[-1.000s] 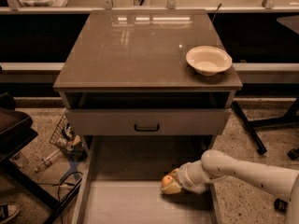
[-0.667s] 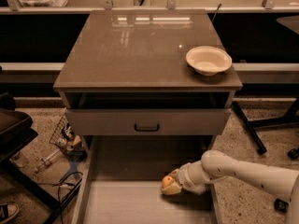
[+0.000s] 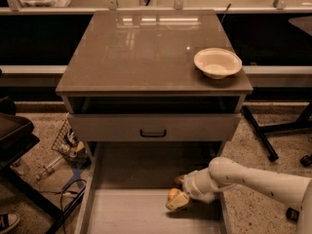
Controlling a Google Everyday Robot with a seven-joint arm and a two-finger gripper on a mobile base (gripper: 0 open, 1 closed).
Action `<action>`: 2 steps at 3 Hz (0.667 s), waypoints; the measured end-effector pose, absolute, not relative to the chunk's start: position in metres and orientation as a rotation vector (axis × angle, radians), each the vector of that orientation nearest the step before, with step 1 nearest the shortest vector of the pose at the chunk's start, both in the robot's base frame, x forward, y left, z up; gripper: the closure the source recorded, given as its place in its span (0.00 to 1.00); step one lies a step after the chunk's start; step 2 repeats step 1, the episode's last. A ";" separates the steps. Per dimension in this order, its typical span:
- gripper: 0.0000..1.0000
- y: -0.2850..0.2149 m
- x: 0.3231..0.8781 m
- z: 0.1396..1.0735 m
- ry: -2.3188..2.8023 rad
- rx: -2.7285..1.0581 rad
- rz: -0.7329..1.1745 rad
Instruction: Place orange into middle drawer
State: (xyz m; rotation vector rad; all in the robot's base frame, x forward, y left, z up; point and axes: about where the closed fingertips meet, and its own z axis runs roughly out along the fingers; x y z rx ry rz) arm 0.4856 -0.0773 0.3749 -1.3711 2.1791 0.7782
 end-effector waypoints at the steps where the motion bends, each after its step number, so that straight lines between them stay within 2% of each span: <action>1: 0.00 -0.077 0.485 0.375 2.179 -1.372 0.780; 2: 0.00 -0.077 0.485 0.375 2.179 -1.372 0.780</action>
Offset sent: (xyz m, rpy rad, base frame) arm 0.0000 0.0000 0.0000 0.0000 0.0000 0.0000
